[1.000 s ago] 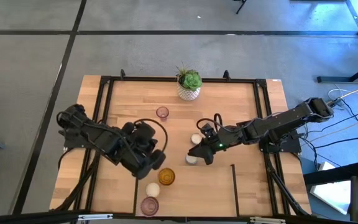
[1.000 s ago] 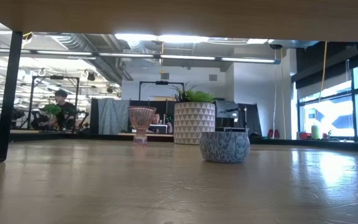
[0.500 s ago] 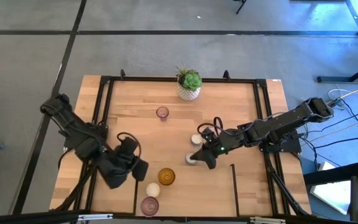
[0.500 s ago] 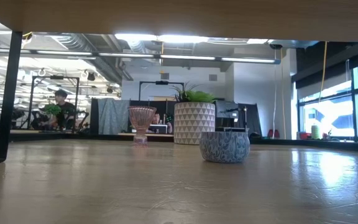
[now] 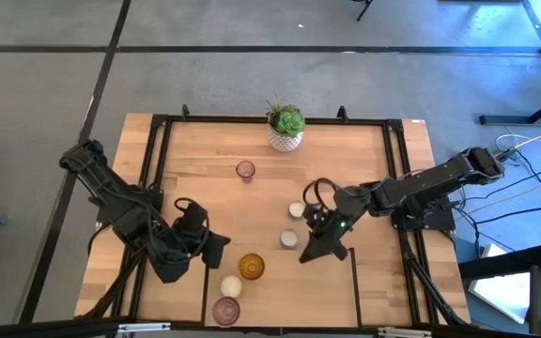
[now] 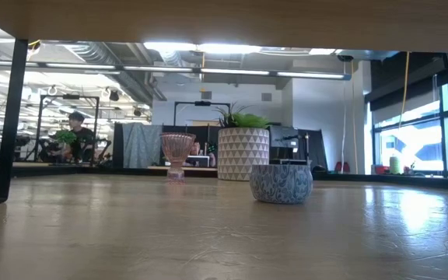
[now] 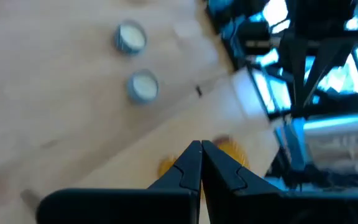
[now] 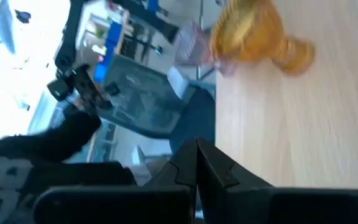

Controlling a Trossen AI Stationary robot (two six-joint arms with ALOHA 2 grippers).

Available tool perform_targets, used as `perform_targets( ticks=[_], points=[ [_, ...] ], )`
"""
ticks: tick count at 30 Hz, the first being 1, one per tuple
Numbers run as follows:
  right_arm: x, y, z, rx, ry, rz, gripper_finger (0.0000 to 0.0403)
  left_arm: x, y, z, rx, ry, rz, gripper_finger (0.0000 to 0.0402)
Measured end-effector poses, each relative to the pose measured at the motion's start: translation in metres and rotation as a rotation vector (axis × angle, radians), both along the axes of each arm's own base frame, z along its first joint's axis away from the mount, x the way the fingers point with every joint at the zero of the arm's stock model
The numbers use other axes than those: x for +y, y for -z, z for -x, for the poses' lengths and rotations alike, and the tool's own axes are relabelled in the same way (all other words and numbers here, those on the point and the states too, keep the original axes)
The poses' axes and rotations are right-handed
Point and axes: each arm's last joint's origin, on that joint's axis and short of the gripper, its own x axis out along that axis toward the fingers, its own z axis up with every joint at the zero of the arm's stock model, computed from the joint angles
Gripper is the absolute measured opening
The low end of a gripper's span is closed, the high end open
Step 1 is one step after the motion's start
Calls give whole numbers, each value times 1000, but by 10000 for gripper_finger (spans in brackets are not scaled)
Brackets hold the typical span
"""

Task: Pick & Place candle stick holders
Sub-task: Put the yellow candle holder on the shelf

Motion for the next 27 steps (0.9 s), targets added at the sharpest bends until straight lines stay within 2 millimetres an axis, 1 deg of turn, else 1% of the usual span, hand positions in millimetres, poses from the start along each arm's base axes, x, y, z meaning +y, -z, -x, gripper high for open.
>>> perform_targets(
  ticks=[5,10,13,18,23,25,27],
  points=[
    [-7,-1,-2,22,6,-29,3,1,3,-5,-53,-98,-52,2],
    [-13,-2,-4,33,-5,-57,3,3,4,-7,-36,-92,-34,2],
    [-15,-7,-5,23,-22,-115,3,2,4,-7,-29,-84,-26,2],
    [-16,-20,-7,-74,-39,-188,3,2,4,-7,-22,-75,-18,2],
    [-14,-37,-4,-252,-149,-235,3,2,4,-7,-20,-70,-23,2],
    [-14,-45,-3,-337,-166,-253,3,2,4,-7,-20,-70,-24,2],
    [-15,-51,-2,-366,-152,-298,3,2,5,-7,-19,-70,-25,2]
  ],
)
